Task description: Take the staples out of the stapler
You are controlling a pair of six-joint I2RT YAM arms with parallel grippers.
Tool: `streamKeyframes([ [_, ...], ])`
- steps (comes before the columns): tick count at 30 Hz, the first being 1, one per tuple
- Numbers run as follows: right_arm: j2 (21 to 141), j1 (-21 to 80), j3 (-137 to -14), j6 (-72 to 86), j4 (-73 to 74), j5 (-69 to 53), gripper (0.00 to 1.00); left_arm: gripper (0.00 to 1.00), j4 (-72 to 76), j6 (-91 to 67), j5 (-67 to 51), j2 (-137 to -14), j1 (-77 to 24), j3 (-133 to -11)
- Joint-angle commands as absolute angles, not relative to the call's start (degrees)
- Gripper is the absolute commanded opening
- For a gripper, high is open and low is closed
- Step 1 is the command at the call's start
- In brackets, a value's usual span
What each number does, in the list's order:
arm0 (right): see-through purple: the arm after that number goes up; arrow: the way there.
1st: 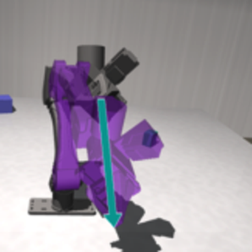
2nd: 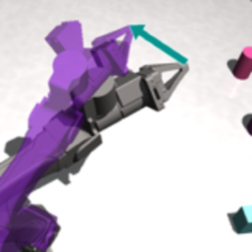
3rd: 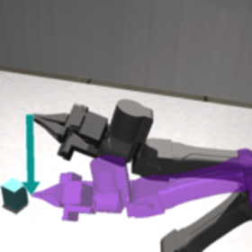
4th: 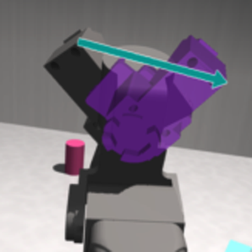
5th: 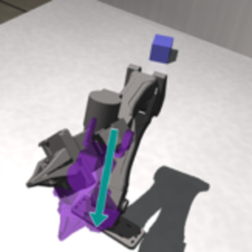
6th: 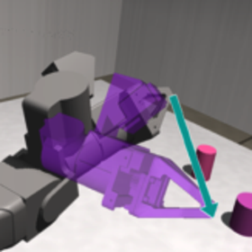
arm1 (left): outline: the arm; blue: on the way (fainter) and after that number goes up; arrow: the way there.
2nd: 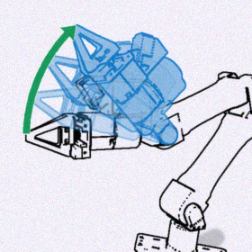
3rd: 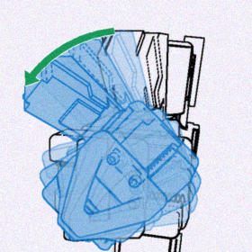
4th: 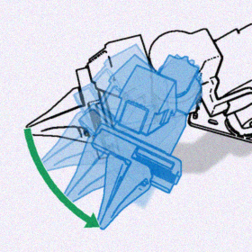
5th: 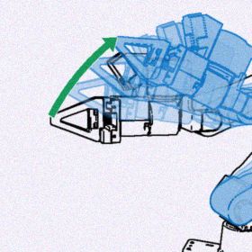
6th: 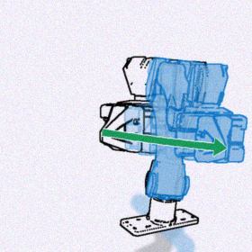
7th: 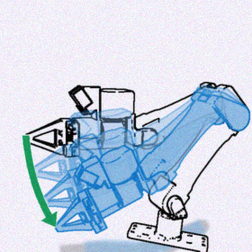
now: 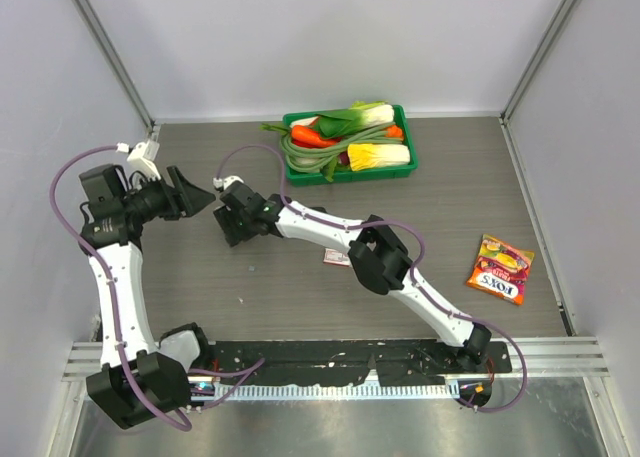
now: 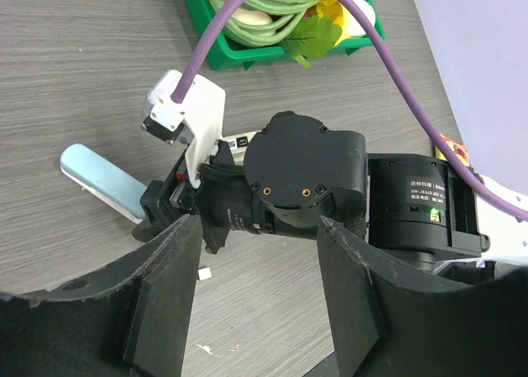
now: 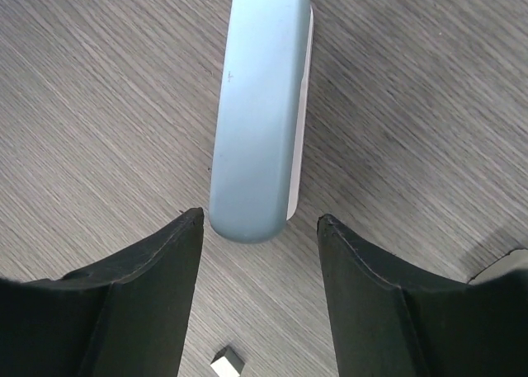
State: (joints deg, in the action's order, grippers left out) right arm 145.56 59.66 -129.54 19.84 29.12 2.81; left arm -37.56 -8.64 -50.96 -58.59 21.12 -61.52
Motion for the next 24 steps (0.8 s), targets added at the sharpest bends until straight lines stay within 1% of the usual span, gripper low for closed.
streamKeyframes([
  [1, 142.92, 60.03, -130.18, 19.34, 29.88, 3.42, 0.64, 0.62, -34.98, -8.79, -51.94, -58.01, 21.53, -60.56],
  [4, 138.53, 59.85, -126.67, 16.89, 30.06, 6.14, 0.65, 0.62, -35.24, -7.91, -51.68, -58.09, 21.45, -60.29],
  [6, 133.96, 59.24, -124.46, 12.32, 30.50, 8.86, 0.66, 0.62, -35.68, -6.86, -51.42, -58.53, 21.45, -60.21],
  [11, 123.41, 56.43, -113.31, 0.30, 30.06, 9.85, 0.67, 0.63, -36.39, -5.63, -50.63, -59.06, 21.45, -60.03],
  [14, 117.00, 54.76, -104.35, -5.25, 27.43, 9.58, 0.67, 0.69, -36.83, -5.45, -50.98, -59.76, 21.36, -59.77],
  [15, 113.94, 54.41, -101.46, -8.75, 24.20, 9.58, 0.68, 0.71, -36.83, -5.36, -50.98, -59.85, 21.36, -59.50],
  [16, 112.34, 54.14, -96.38, -10.27, 22.52, 9.58, 0.68, 0.72, -37.17, -5.01, -50.98, -60.11, 21.36, -59.33],
  [19, 109.96, 52.48, -92.03, -12.74, 20.83, 9.58, 0.69, 0.72, -38.40, -3.35, -49.14, -60.47, 19.52, -58.62],
  [24, 110.04, 49.05, -91.06, -14.85, 21.88, 6.34, 0.71, 0.72, -40.69, -0.26, -41.42, -60.91, 13.28, -57.83],
])
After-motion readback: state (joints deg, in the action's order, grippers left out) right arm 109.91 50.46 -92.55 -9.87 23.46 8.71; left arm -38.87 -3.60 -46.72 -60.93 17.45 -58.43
